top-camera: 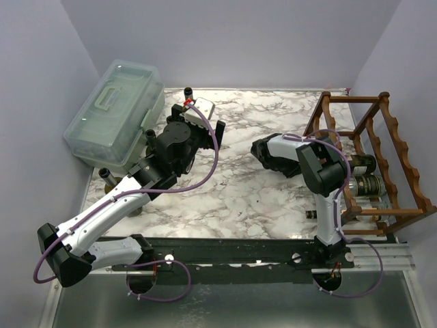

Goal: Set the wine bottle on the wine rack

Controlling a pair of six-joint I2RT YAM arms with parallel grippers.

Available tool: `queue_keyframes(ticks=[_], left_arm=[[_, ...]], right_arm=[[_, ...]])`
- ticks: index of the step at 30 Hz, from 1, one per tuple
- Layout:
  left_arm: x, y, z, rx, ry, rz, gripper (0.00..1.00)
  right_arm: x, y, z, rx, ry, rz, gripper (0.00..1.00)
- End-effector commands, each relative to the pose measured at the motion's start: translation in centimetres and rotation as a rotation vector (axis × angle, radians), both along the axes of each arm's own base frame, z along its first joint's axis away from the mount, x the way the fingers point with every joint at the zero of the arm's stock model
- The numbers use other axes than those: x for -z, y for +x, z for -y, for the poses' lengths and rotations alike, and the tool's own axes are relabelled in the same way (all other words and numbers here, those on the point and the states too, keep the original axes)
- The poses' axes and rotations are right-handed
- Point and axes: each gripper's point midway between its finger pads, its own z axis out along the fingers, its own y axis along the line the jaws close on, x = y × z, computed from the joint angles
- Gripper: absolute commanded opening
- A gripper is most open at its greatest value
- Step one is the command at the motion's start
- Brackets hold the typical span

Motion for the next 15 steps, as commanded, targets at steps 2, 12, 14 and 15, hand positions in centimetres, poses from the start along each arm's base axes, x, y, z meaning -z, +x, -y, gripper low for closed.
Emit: queue_keyframes(ticks=[2,12,14,15], left_arm=[[-1.3,-0.2,-0.4,-0.004,-0.02,0.027,0.95],[-1.8,-0.5,-0.6,0.002,-0.033,0.035,0.95],[-1.8,-0.5,-0.5,0.007,-0.037,0.034,0.95],[-1.8,-0.5,-0.4,0.007,-0.037,0.033,0.95]], right_arm=[[0.4,-0.4,1.3,0.012,-0.018,-0.003,0.01],[-0.4,-0.6,1.7,-0.031,-0.011,-0.013,0.34],[-1.1,-0.6,2.0,-0.036,-0.045,-0.019,0.44],[-1.6,-0.6,2.2,-0.039,-0.056,-0.019,0.47]])
